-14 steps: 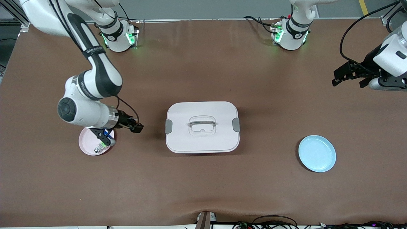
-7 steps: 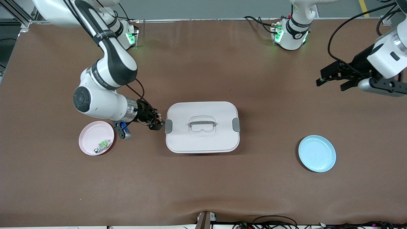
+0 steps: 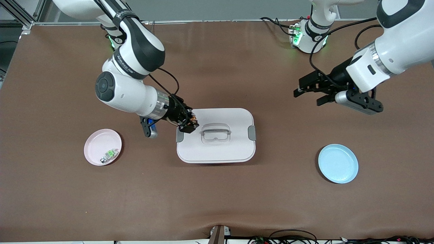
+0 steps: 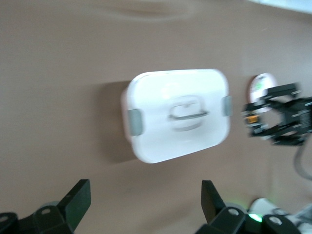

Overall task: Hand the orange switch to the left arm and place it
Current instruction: 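Lift the switch over the box with the right gripper while the left gripper approaches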

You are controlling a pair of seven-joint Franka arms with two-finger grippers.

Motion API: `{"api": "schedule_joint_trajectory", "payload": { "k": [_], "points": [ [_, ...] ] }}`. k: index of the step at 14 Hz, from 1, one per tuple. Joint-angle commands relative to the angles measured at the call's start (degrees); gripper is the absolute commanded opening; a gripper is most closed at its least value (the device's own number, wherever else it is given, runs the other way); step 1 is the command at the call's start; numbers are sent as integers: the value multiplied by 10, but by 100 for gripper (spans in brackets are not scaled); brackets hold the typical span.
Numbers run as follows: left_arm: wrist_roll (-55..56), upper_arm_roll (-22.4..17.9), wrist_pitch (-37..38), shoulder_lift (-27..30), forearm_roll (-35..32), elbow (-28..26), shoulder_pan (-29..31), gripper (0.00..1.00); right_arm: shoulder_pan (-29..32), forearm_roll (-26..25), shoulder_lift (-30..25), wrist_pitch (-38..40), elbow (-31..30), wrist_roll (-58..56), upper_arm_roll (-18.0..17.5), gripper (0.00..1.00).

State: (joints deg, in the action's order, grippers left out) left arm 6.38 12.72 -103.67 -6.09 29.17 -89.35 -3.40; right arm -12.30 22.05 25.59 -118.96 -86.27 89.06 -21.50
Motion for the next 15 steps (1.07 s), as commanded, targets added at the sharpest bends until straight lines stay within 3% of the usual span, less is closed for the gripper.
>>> {"api": "schedule_joint_trajectory", "payload": {
  "k": [1,6,8,13,15],
  "points": [
    [9,2,-29,-23,48,10,-14,100,-21,12,32,2,52,55,3,0],
    [9,2,-68,-50,87,-1,-44,100,-40,14,53,2,101,125,3,0],
    [8,2,-93,-50,132,-24,-50,99,-47,13,60,1,121,148,3,0],
    [9,5,-138,-68,181,-28,-71,79,-69,15,69,-57,150,214,2,0],
    [15,5,-157,-76,212,-29,-83,76,-83,18,69,-75,153,226,2,0]
  ]
}}
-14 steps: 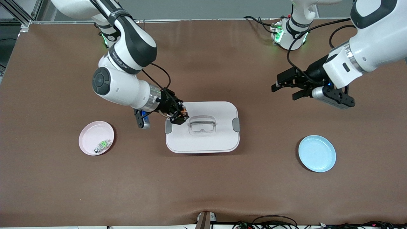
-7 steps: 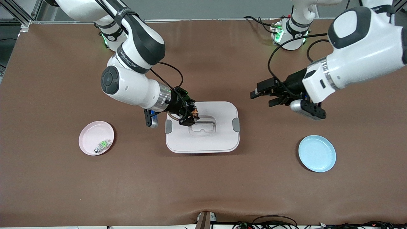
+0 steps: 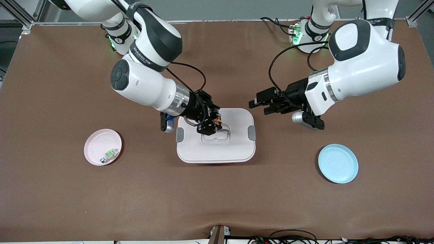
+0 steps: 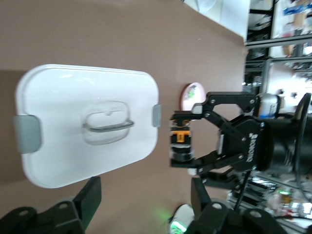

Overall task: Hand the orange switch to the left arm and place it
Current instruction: 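Grasp the switch with the left gripper and open the right gripper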

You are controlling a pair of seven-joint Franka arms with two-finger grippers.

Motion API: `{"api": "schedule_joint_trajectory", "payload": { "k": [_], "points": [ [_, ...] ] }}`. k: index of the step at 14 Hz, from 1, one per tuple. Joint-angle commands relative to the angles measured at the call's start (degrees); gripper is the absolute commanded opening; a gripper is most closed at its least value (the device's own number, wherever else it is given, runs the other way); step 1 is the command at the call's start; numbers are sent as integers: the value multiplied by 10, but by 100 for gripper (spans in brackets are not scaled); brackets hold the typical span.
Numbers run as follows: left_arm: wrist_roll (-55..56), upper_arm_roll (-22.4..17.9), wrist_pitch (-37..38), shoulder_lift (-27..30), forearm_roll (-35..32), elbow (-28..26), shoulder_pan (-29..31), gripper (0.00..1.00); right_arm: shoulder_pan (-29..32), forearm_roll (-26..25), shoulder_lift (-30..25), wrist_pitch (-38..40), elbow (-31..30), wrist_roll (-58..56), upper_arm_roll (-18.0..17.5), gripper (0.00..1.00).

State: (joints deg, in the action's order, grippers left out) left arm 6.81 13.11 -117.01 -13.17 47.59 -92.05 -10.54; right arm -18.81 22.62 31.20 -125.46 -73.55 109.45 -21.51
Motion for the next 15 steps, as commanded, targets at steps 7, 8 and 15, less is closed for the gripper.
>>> {"api": "schedule_joint_trajectory", "payload": {
  "k": [7,8,15],
  "points": [
    [31,0,-40,-19,26,-2,-24,75,-61,13,26,-45,66,97,3,0],
    [33,1,-40,-18,25,-4,-25,75,-71,13,36,-45,81,107,4,0],
    [31,5,-32,-4,22,-28,-23,63,-84,12,59,-64,104,140,6,0]
  ]
}}
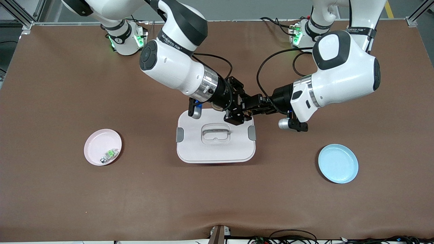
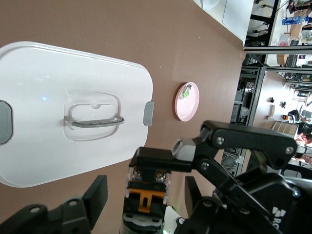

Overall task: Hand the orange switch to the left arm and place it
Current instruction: 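Grasp the switch with the left gripper and open the right gripper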

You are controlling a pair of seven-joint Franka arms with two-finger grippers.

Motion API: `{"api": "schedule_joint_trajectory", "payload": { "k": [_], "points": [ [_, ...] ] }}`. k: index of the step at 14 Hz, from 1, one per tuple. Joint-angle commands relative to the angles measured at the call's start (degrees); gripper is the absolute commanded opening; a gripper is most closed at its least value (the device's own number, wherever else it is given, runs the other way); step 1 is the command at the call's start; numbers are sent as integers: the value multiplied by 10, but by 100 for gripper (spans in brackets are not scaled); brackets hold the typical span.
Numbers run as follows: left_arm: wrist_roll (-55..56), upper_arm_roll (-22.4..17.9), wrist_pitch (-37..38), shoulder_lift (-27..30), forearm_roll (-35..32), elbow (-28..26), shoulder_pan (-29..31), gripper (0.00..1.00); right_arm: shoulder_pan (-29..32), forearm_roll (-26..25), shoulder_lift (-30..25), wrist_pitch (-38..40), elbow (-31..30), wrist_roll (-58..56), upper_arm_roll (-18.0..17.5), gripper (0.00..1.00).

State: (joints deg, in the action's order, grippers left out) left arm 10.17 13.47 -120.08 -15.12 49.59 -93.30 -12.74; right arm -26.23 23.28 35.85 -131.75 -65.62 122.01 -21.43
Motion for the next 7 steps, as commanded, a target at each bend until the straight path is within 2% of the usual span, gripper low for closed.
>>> {"api": "schedule_joint_trajectory", "payload": {
  "k": [1,2,6,7],
  "points": [
    [-2,1,-2,16,1,-15,-1,58,-10,5,12,-1,25,15,5,0],
    [-2,1,0,16,-3,-15,-1,50,-10,5,13,-1,25,15,5,0],
    [-2,2,20,18,-47,-13,3,0,-10,5,14,-3,25,14,5,0],
    [-3,2,32,21,-55,-12,7,0,-10,5,14,-3,25,14,5,0]
  ]
}}
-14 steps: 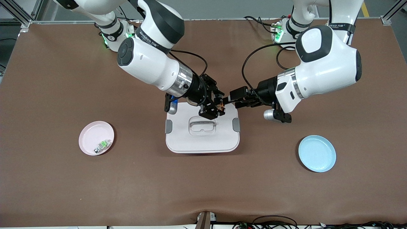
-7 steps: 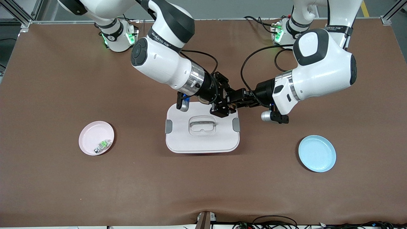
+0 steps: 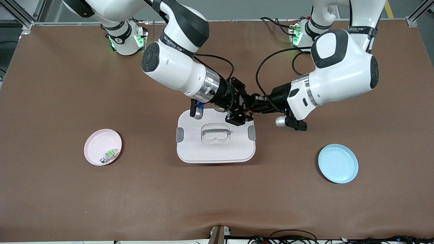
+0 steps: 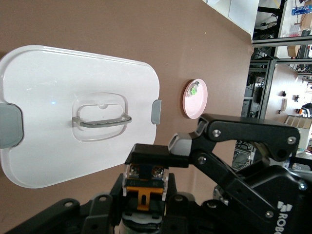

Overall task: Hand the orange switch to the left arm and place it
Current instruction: 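Grasp the switch with the left gripper and open the right gripper, then carry the switch to the blue plate while the right gripper withdraws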

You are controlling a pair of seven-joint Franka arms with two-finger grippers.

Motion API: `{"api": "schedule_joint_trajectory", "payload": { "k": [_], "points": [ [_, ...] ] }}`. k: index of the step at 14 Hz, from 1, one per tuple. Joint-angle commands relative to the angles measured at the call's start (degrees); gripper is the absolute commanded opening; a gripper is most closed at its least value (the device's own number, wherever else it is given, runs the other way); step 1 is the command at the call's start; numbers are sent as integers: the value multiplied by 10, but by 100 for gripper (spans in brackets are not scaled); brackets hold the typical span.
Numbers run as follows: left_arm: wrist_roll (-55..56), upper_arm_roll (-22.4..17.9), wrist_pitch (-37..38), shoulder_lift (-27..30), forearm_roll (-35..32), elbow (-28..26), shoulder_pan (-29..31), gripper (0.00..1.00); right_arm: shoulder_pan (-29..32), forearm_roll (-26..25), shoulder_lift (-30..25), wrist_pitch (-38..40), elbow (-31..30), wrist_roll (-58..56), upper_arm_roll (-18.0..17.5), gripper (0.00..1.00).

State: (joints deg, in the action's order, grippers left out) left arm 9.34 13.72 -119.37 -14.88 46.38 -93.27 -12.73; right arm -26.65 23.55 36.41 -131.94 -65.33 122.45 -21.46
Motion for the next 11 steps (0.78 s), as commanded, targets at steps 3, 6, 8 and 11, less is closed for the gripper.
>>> {"api": "schedule_joint_trajectory", "payload": {
  "k": [3,6,8,11],
  "points": [
    [-19,-2,61,22,-40,-9,32,0,-6,3,9,-1,22,11,5,59],
    [-51,-2,79,21,-41,-8,57,0,-7,-2,9,-2,21,9,6,100],
    [-56,-6,83,20,-58,-9,60,0,-6,-2,9,-2,21,6,6,100],
    [-64,-6,99,15,-130,-3,84,0,-7,-2,9,2,21,-26,4,100]
  ]
}}
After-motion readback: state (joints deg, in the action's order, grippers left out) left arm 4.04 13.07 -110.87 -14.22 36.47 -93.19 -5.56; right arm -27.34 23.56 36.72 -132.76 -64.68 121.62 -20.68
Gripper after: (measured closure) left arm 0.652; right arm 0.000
